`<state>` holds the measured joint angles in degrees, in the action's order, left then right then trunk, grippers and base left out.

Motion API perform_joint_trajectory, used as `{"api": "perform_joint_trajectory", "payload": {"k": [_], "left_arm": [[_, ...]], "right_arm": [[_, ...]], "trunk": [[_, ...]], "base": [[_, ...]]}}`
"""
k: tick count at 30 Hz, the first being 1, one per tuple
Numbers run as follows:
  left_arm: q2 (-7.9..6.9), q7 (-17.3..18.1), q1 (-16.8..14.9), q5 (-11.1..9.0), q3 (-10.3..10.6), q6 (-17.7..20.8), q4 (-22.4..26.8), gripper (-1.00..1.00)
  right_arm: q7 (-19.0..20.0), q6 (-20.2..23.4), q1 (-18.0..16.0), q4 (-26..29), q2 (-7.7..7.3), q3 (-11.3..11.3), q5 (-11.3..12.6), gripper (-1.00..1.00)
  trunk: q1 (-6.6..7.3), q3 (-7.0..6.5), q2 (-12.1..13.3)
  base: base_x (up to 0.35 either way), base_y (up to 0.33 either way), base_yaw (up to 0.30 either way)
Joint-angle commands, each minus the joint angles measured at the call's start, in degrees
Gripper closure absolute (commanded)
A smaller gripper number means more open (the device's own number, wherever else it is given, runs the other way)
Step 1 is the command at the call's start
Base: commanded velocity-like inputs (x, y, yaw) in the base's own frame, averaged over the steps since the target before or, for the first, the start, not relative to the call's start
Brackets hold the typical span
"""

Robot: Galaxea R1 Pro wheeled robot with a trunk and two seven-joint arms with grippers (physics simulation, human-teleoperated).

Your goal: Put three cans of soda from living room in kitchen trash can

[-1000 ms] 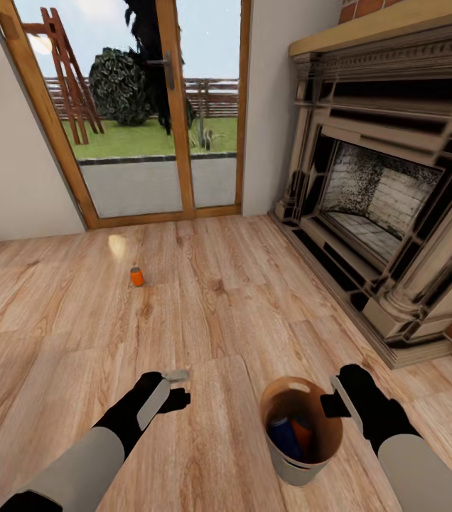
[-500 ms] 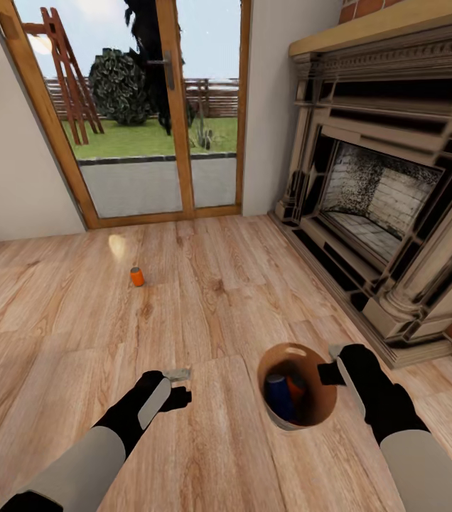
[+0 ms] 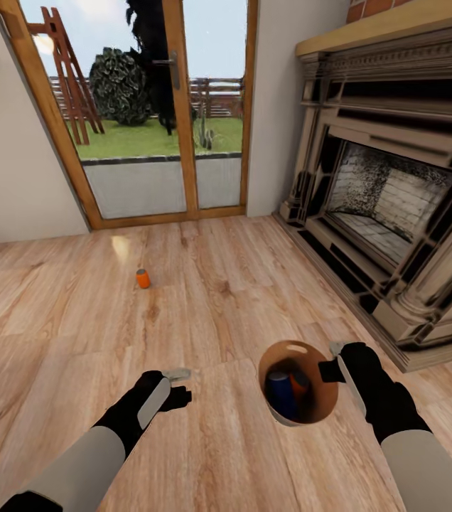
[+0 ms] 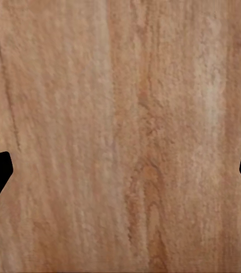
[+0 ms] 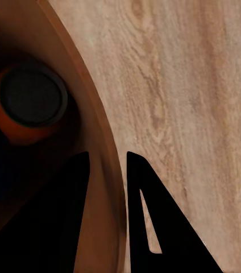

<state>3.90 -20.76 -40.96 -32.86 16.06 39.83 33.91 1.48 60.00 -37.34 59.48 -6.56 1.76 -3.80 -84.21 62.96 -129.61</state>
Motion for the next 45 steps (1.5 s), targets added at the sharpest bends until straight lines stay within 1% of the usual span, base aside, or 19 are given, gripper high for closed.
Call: {"api": "perform_joint_trajectory", "payload": {"k": [1,10,19,27,45], "left_arm": [[-0.01,0.03,0.00,0.00,-0.01,-0.01,0.00,-1.00],[0.02,0.08,0.08,-0.01,-0.06,-0.05,0.01,-1.00],[0.05,0.00,0.07,-0.01,0.02,-0.21,0.03,-1.00],[0.05,-0.05,0.09,-0.01,0.02,-0.20,1.43,-1.00],[0.05,-0.01,0.09,-0.01,0.02,-0.22,1.68,-1.00]], "right_arm": [[0.19,0.00,-0.02,0.01,0.00,0.00,0.99,1.00],[0.19,0.00,-0.02,0.02,-0.08,0.00,0.99,1.00],[0.19,0.00,0.04,0.02,-0.12,-0.02,1.14,1.00],[0.19,0.00,0.07,0.02,-0.26,0.08,1.08,1.00],[0.19,0.00,0.07,0.02,-0.38,0.07,1.00,1.00]], "trunk": [[0.00,-0.01,0.00],[0.00,-0.01,0.00],[0.00,-0.01,0.00],[0.00,-0.01,0.00],[0.00,0.06,0.00]], "base": [[0.073,0.295,0.000],[0.049,0.309,0.000],[0.238,0.221,0.000],[0.326,0.050,0.000],[0.338,0.029,0.000]]}}
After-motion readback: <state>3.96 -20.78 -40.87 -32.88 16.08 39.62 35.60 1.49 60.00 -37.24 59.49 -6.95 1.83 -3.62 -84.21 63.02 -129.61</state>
